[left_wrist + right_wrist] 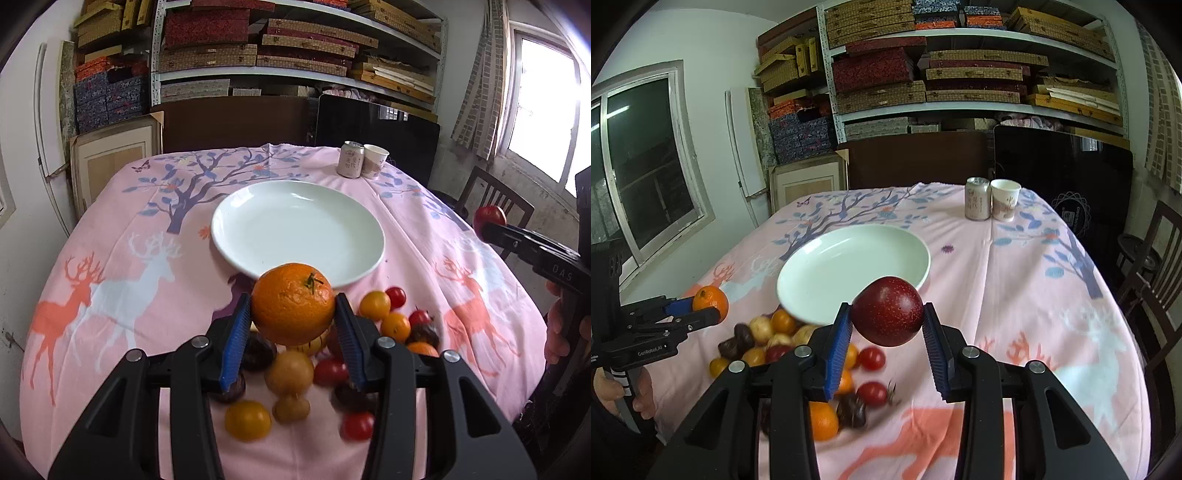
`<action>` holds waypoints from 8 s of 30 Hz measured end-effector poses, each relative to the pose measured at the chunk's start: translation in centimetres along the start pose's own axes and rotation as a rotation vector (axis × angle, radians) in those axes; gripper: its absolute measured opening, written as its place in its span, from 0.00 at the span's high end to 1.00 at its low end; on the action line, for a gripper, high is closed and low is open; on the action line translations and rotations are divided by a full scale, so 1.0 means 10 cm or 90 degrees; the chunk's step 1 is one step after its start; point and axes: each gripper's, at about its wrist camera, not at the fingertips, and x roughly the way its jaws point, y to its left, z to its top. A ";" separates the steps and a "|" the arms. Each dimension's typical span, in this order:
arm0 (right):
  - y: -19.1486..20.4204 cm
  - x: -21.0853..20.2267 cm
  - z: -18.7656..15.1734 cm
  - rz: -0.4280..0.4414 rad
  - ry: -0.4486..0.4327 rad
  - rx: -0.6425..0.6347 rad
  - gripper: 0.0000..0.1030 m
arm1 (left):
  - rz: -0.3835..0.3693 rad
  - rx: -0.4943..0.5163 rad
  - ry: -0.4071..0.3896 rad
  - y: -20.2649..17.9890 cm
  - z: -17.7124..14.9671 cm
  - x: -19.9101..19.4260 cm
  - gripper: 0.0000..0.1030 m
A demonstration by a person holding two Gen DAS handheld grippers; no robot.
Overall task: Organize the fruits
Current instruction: 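Place the orange on the white plate with the left tool while the right tool places the plum, then grasp the yellow fruit with the left tool while the right tool grasps the large orange, then place the yellow fruit on the plate with the left tool while the right tool places the orange, then grasp the dark purple fruit with the left tool while the right tool grasps a red tomato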
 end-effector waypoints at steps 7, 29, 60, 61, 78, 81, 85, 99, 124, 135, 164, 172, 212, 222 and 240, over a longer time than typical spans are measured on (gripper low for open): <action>-0.02 1.39 0.51 0.009 0.108 0.022 0.62 | -0.007 -0.044 0.108 0.23 0.71 1.24 0.57; -0.04 0.59 -0.12 0.008 0.072 0.015 0.16 | -0.013 -0.050 0.062 0.27 0.28 0.34 0.15; 0.38 0.08 -1.22 0.006 0.136 0.014 0.20 | 0.024 0.005 0.081 0.20 -1.06 0.09 0.65; 0.41 0.12 -1.22 0.014 0.143 0.017 0.23 | 0.023 0.004 0.081 0.20 -1.05 0.08 0.65; 0.57 0.18 -1.18 0.023 0.149 -0.017 0.29 | 0.026 -0.009 0.093 0.24 -1.08 0.17 0.65; 0.62 0.23 -1.17 0.034 0.159 -0.017 0.35 | 0.021 -0.025 0.073 0.29 -1.07 0.11 0.65; 0.69 0.31 -1.08 0.033 0.165 -0.015 0.43 | 0.016 -0.033 0.056 0.31 -1.07 0.04 0.65; 0.67 0.40 -1.09 0.046 0.165 0.025 0.57 | 0.017 -0.041 0.049 0.34 -1.09 0.01 0.65; 0.34 -0.13 -0.98 0.061 0.075 0.057 0.57 | 0.016 -0.022 0.010 0.12 -0.94 -0.26 0.65; 0.03 -0.18 -0.38 0.034 0.001 0.070 0.57 | -0.008 0.015 -0.016 -0.09 -0.30 -0.11 0.65; -0.04 1.35 0.60 0.085 0.038 0.103 0.32 | -0.015 -0.097 0.075 0.20 0.76 1.07 0.21; 0.00 0.44 -0.33 0.076 0.024 0.088 0.23 | 0.015 -0.012 0.043 0.32 -0.07 0.18 0.16; 0.69 0.46 -1.10 0.110 0.165 -0.106 0.64 | 0.052 -0.018 0.014 0.53 -0.75 0.10 0.59; 0.73 0.60 -1.11 0.107 0.207 -0.104 0.72 | 0.061 -0.006 0.033 0.50 -0.76 0.17 0.59; 0.66 0.55 -1.09 0.127 0.189 -0.088 0.73 | 0.063 -0.023 0.131 0.51 -0.87 0.39 0.56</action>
